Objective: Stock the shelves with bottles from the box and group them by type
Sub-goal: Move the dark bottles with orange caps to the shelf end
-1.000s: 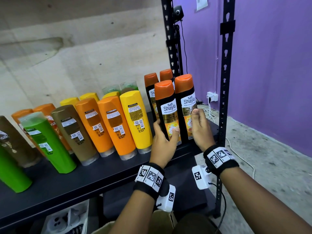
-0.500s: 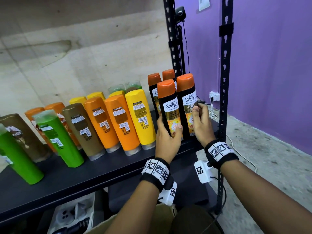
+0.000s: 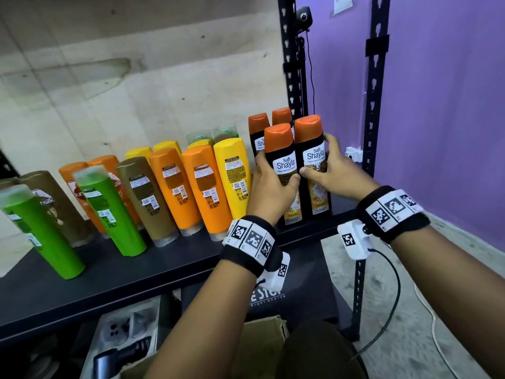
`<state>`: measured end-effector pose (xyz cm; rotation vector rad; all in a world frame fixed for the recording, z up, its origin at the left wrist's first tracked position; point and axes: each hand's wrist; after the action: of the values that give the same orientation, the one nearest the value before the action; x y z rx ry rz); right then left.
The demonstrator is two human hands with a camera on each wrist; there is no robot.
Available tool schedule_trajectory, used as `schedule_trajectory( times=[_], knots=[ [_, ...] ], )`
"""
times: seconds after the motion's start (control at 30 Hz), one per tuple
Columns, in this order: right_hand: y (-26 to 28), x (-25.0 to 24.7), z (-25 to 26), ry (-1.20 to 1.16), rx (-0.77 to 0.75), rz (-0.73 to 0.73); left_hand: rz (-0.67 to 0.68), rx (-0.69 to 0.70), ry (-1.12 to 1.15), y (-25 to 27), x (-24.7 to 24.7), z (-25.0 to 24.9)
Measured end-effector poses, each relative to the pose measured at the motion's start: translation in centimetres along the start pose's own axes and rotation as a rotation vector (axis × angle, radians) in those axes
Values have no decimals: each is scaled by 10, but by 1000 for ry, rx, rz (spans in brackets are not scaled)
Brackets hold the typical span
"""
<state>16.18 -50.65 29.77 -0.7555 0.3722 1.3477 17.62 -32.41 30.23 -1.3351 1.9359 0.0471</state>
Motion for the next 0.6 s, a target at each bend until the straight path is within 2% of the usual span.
schedule_trajectory(
  times=[0.13, 0.6],
  knots=[
    [-3, -2, 1, 44, 24, 31, 1, -56, -20, -1, 4, -3],
    [-48, 14, -7, 4, 69, -5, -56, -176, 50, -38, 12, 2]
  ],
)
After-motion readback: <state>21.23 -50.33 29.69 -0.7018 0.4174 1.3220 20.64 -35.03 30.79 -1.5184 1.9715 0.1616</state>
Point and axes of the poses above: each hand's wrist, its own y-axis away from the middle knuckle, its own x-axis out of the palm, z = x × y, and after that the axes turned 14 degrees about z, right-handed
